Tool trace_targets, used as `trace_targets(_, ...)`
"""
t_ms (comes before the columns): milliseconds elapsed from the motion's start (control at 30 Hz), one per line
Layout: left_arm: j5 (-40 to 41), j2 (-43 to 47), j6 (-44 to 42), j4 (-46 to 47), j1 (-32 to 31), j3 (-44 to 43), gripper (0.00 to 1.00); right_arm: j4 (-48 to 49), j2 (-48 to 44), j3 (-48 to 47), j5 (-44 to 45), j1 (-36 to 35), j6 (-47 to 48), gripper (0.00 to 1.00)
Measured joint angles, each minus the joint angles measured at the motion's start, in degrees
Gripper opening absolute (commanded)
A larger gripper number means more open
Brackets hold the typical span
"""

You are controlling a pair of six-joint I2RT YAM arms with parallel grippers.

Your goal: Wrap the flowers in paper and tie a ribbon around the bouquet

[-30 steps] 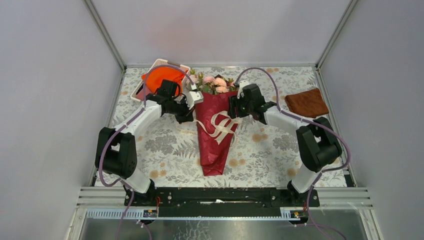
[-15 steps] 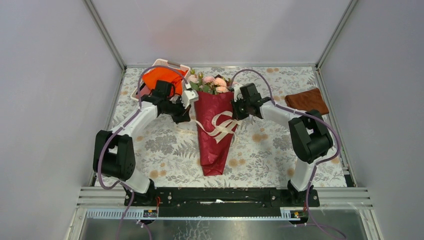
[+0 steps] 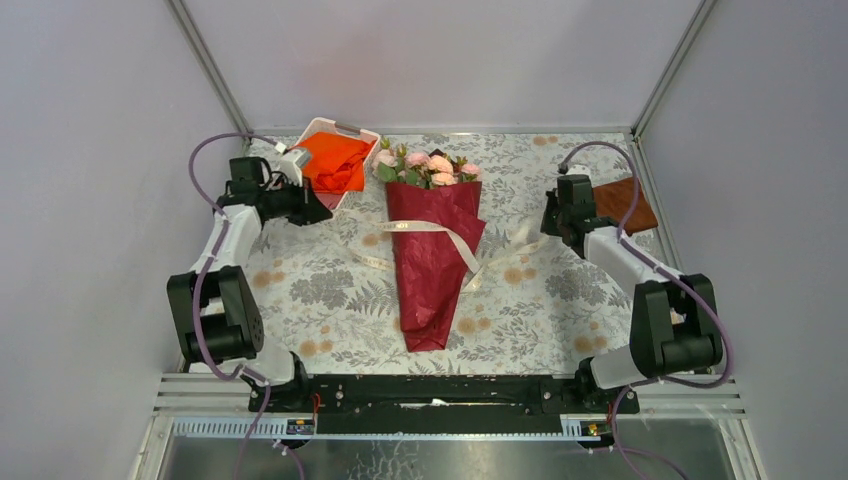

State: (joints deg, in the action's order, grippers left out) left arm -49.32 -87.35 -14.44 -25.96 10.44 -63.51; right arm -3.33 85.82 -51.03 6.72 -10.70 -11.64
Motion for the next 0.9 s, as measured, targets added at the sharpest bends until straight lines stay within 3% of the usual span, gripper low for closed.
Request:
trace_targets(100, -1.4, -0.1, -1.2, -1.8, 2.8, 0.4, 0.05, 0.9, -4.0, 2.1, 3.1, 0.7, -1.1, 0.00)
trace_targets(200, -1.3, 0.0, -7.6, -7.2, 3.1, 2.3, 0.18, 1.6, -5.6, 2.1, 3.8, 0.6, -1.0, 0.00)
trace_targets(333, 3.1, 1.9, -18.8, -13.9, 3.1, 7.5, 0.55, 1.9, -5.8, 2.0, 2.6, 0.6, -0.3, 0.00)
trace_targets(433, 7.5, 5.0, -29.7, -19.3, 3.1, 10.6, 0.74, 1.9, -5.8, 1.6, 0.2, 0.6, 0.3, 0.00)
trace_targets(533, 9.8, 8.2, -39.1, -24.9, 1.0, 10.2, 0.78, 2.0, -5.8, 1.1, -2.1, 0.6, 0.9, 0.00)
trace_targets(600, 10.3, 8.3, -40.6, -26.3, -3.0, 7.5, 0.86, 1.9, -5.8, 0.9, -3.2, 0.6, 1.1, 0.00)
trace_targets(767, 14.2, 3.1, -38.1, -16.9, -19.5, 1.3, 0.92, 1.8, -5.6, 0.3, -4.9, 0.6, 1.3, 0.00)
trace_targets(900, 15.6, -7.3, -35.1, -11.0, -25.2, -2.5, 0.93, 0.9, -5.6, 0.2, -4.9, 0.6, 1.6, 0.00)
